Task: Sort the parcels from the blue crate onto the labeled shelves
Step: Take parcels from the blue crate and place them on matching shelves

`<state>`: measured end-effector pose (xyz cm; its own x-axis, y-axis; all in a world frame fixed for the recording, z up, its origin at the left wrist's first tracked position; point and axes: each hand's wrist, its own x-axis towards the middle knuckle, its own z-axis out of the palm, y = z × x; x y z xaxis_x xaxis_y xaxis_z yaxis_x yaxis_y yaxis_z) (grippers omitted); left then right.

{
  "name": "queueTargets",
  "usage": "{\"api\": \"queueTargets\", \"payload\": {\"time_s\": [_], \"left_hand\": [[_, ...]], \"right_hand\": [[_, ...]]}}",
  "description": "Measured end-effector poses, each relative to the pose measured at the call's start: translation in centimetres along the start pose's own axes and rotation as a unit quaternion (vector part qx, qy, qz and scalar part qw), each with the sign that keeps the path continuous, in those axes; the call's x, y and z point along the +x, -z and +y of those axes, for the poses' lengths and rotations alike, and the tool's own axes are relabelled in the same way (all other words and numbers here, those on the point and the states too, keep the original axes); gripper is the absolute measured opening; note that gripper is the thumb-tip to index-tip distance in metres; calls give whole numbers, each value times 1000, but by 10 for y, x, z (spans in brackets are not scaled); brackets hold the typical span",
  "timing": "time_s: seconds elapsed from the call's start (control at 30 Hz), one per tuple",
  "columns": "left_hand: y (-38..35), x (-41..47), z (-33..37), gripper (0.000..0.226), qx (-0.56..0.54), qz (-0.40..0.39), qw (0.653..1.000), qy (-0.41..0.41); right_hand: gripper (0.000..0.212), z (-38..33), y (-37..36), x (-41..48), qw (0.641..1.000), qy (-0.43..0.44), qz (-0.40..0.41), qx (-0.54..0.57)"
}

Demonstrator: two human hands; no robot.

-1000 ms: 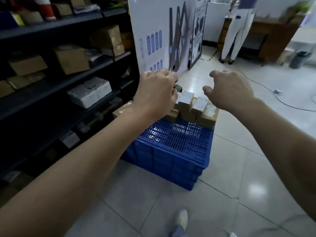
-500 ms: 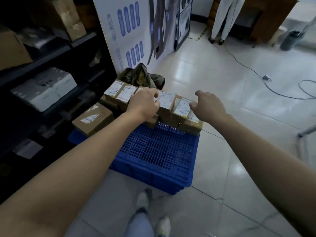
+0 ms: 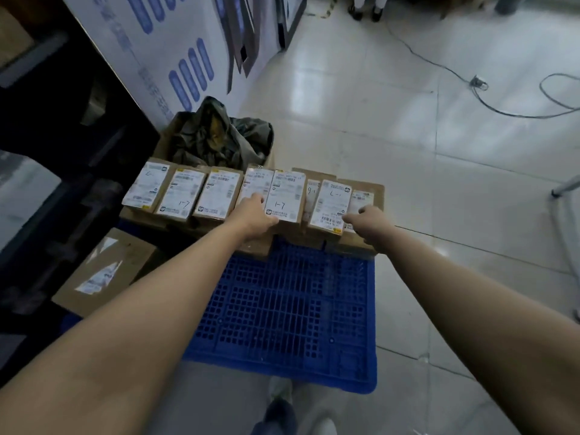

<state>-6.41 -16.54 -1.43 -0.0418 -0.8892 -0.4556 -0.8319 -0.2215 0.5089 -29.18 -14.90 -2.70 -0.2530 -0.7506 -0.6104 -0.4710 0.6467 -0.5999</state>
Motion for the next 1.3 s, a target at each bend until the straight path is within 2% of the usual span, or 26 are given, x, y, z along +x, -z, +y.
{"api": "queueTargets", "payload": {"time_s": [0.13,0.27,0.37,0.43,0.47,0.57,0.6,0.67,0.73,0.8,0.93,1.13,1.2,1.3], "left_hand": [[-5,45,-12,52,-26,-18,999,25],[-10,79,-20,34,-79,-19,996,47],[-17,93,-26,58,-147,-59,985,72],[-23,99,-29,66,-200,-90,972,81],[-26,102,-29,63,-232,-107,963,84],[-32,109,-26,28,-293,-149,941,84],[-33,111,-25,23,-304,-157,936,81],[-35,113,-24,30,-323,-164,929,80],[-35,111,-22,44,-351,-156,919,84],[-33,106,-21,48,-385,-140,907,93],[-23,97,-17,37,-429,-111,891,103],[16,69,-7,25,-486,-70,868,78],[32,55,-2,36,-505,-61,857,75],[56,29,3,60,-568,-50,819,58]], "right_hand": [[12,-2,-9,33,992,-51,-28,112],[19,-4,-16,60,978,-90,-41,182],[17,-1,-22,76,966,-113,-51,226],[16,1,-27,83,955,-130,-58,259],[17,2,-29,87,951,-137,-60,270],[25,3,-32,97,938,-151,-72,303],[26,2,-32,99,932,-157,-82,315],[27,2,-34,103,926,-159,-99,327],[28,3,-37,105,926,-153,-104,330],[27,1,-37,104,926,-148,-104,332],[22,-16,-30,95,927,-135,-99,336],[31,-54,-12,65,935,-85,-118,324],[30,-68,-6,50,934,-66,-130,326],[30,-88,-2,24,929,-41,-152,336]]}}
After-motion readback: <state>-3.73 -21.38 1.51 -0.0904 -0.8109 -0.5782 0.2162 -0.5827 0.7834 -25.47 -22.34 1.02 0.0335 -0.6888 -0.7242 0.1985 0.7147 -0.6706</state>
